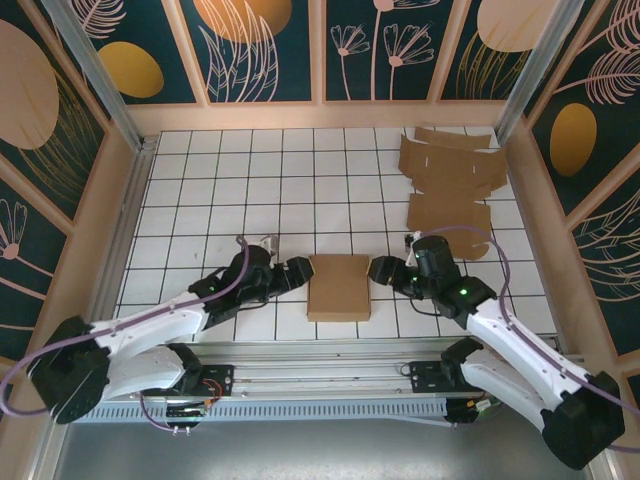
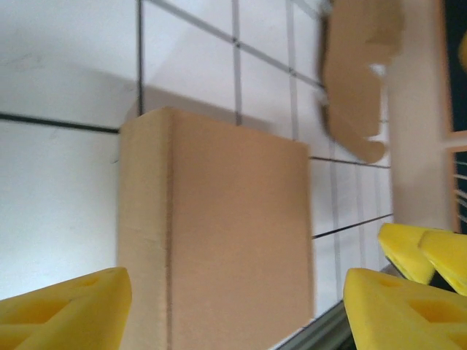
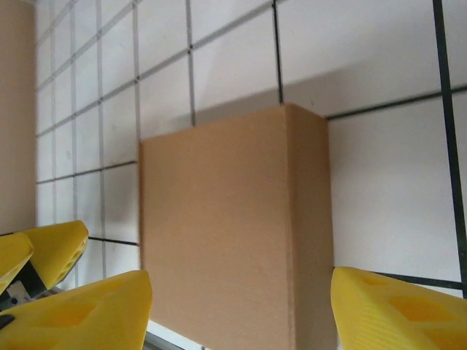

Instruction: Fold the paper box

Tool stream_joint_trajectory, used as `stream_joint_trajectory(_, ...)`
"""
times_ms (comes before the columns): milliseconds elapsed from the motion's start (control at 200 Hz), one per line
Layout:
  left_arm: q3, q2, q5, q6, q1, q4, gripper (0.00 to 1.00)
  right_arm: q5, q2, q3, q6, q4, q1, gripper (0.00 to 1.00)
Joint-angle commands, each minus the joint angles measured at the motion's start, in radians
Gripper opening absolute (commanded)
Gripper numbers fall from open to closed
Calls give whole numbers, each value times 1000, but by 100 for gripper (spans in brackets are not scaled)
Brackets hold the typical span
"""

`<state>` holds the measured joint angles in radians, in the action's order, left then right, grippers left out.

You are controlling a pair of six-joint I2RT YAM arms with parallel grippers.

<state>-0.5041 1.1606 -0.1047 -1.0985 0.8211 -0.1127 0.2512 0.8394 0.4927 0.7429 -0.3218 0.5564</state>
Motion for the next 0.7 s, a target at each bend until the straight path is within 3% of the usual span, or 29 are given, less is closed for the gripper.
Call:
stream_joint_trajectory(0, -9, 114, -48, -22, 2, -20, 76, 77, 54, -87, 52, 120, 8, 65)
stream_joint_trajectory(90, 18, 177, -87, -35, 4, -117, 73, 145, 88, -178, 133, 294, 31, 56)
stream_joint_trajectory(210, 18, 239, -122, -31, 2, -223, 60, 158, 145, -247, 240, 506, 68, 46)
stream_joint_trajectory(380, -86, 316, -51, 14, -24, -147, 34, 62, 304, -202, 320, 681, 113, 35)
stream_joint_trajectory(566, -199, 436, -88, 116, -228, -169, 34, -16, 646, 38, 302, 793, 117, 33)
stream_joint_trajectory(696, -396, 599, -77, 241, -340, -98, 35, -58, 949, 330, 224, 775, 101, 33)
